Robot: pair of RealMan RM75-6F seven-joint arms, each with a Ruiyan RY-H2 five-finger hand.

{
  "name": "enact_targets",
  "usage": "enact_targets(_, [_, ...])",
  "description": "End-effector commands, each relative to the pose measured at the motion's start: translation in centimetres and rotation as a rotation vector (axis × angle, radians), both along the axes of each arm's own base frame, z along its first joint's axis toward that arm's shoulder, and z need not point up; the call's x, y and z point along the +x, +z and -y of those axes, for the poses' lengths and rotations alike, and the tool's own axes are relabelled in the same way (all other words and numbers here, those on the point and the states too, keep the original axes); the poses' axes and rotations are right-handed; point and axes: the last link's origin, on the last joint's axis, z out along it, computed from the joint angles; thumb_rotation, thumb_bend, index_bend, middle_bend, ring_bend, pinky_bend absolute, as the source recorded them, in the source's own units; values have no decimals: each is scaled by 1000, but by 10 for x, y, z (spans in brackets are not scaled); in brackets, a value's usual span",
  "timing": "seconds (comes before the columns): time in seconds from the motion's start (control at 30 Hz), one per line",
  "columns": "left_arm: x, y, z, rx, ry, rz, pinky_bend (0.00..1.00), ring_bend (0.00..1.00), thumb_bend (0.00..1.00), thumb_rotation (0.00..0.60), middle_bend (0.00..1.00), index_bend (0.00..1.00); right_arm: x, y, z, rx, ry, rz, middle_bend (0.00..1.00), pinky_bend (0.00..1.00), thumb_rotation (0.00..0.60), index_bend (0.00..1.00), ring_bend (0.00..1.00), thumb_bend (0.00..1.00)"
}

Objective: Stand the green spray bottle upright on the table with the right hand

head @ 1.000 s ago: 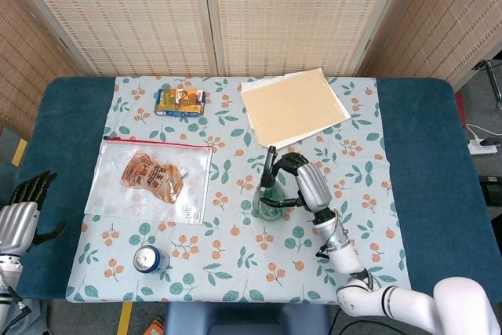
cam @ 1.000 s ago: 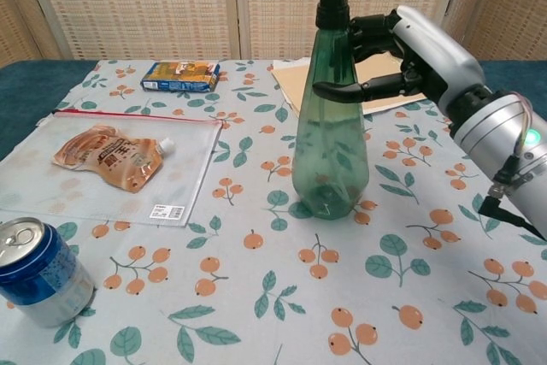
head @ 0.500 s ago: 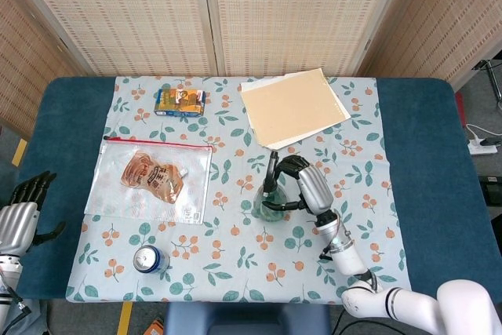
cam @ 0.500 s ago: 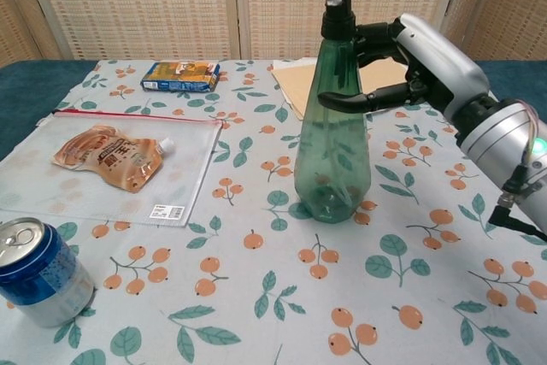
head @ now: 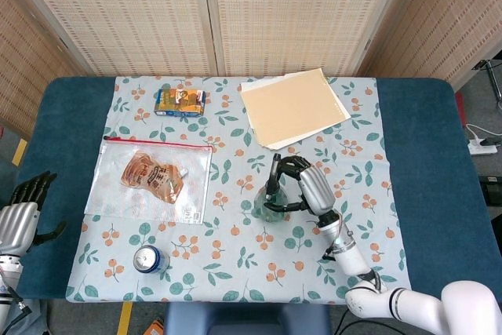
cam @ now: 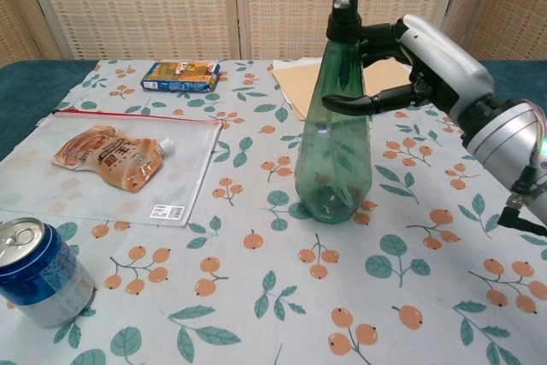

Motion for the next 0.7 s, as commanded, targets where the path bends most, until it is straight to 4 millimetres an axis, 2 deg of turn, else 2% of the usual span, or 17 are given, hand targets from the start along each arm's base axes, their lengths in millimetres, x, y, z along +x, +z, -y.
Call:
enact_targets(0.03, [0,0,0,-3,2,-2,52,0,254,600,0,0,-1,0,0,4,0,-4,596,281,600,644,274,0])
enact_targets(0.33, [-1,-1,0,-9,12,-7,51,0,254,600,0,0,-2,1,-2,16,3,-11,564,281,600,600,245,0])
enact_targets(0.7, [0,-1,0,-8,10,-6,51,0,254,600,0,0,-5,12,-3,9,8,-19,516,256,600,510,198,0])
